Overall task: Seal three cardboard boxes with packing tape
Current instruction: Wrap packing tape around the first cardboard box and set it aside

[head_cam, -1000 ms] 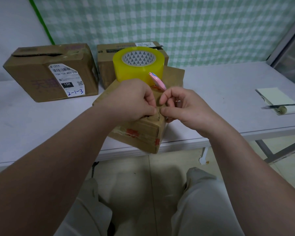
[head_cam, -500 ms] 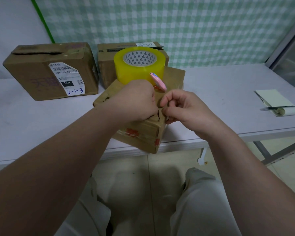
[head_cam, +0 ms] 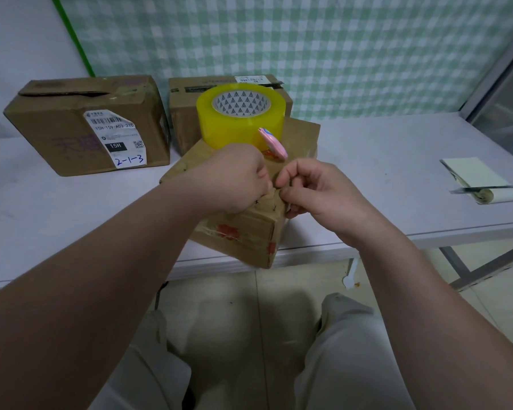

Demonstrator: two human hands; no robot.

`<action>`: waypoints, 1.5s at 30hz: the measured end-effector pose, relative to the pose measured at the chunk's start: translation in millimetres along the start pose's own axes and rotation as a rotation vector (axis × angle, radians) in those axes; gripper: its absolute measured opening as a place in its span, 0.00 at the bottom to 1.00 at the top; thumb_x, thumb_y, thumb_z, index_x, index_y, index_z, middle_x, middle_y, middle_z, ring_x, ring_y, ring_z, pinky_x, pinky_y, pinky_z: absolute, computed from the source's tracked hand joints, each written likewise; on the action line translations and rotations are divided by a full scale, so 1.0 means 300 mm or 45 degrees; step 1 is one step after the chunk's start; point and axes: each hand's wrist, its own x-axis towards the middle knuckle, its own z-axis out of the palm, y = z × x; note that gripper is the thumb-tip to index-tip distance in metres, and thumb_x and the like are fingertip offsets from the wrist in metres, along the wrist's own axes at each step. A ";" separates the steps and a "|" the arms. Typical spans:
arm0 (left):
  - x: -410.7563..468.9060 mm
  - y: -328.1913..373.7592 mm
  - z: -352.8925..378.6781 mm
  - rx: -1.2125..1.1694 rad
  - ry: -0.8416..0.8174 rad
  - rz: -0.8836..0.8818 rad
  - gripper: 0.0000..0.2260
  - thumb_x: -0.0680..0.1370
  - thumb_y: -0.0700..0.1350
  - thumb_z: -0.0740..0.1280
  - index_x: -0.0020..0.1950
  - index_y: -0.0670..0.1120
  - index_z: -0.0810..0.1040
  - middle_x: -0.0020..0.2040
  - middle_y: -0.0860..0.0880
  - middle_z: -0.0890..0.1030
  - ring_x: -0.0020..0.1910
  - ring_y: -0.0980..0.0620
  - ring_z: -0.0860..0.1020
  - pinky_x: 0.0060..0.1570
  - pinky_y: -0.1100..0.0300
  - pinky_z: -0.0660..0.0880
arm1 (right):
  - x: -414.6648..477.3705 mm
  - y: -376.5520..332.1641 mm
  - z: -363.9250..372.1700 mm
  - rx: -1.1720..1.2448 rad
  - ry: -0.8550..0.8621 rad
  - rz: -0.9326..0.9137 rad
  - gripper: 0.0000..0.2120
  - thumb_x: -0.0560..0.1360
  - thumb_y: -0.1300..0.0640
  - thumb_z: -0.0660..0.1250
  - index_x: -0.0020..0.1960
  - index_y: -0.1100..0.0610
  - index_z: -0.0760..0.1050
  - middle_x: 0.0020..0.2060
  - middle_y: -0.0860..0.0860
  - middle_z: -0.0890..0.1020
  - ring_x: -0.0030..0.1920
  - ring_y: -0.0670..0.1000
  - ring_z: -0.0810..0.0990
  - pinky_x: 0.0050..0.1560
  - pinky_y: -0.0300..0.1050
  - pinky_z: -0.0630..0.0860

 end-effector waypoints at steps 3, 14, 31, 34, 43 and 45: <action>-0.001 -0.001 0.010 0.062 0.039 0.026 0.08 0.79 0.46 0.65 0.41 0.46 0.78 0.33 0.53 0.72 0.34 0.55 0.68 0.28 0.76 0.64 | -0.003 -0.006 0.008 -0.052 0.033 0.000 0.09 0.74 0.70 0.66 0.42 0.57 0.77 0.29 0.56 0.69 0.32 0.52 0.73 0.36 0.44 0.78; -0.099 -0.082 0.000 -0.075 0.334 0.023 0.05 0.74 0.41 0.69 0.41 0.51 0.82 0.33 0.58 0.76 0.34 0.60 0.72 0.37 0.68 0.68 | 0.019 -0.043 0.036 -0.456 0.190 -0.056 0.04 0.71 0.59 0.72 0.38 0.53 0.81 0.18 0.42 0.67 0.24 0.42 0.67 0.32 0.38 0.65; -0.105 -0.099 0.064 -0.251 0.380 0.185 0.02 0.72 0.43 0.73 0.39 0.47 0.84 0.33 0.56 0.77 0.35 0.56 0.74 0.38 0.59 0.70 | 0.043 -0.086 0.071 -1.009 0.000 -0.087 0.09 0.76 0.55 0.64 0.37 0.51 0.74 0.33 0.44 0.72 0.39 0.47 0.73 0.37 0.45 0.69; -0.113 -0.125 0.076 -0.245 0.397 0.316 0.06 0.71 0.47 0.71 0.39 0.46 0.85 0.38 0.52 0.79 0.39 0.58 0.76 0.41 0.63 0.71 | 0.044 -0.088 0.081 -1.083 -0.011 -0.111 0.13 0.78 0.54 0.62 0.35 0.48 0.69 0.39 0.48 0.73 0.45 0.53 0.75 0.44 0.49 0.73; -0.131 -0.165 0.099 -0.115 0.420 0.536 0.14 0.73 0.52 0.62 0.43 0.47 0.84 0.42 0.54 0.77 0.42 0.54 0.74 0.42 0.61 0.68 | 0.013 -0.071 0.120 -1.277 0.183 -0.229 0.10 0.80 0.52 0.59 0.49 0.56 0.76 0.51 0.54 0.74 0.49 0.58 0.75 0.45 0.49 0.71; -0.133 -0.167 0.105 -0.082 0.440 0.565 0.13 0.74 0.51 0.63 0.44 0.46 0.84 0.43 0.53 0.78 0.43 0.54 0.74 0.44 0.62 0.67 | 0.018 -0.051 0.117 -1.229 0.245 -0.269 0.09 0.79 0.53 0.60 0.47 0.56 0.77 0.47 0.53 0.75 0.47 0.56 0.75 0.45 0.48 0.70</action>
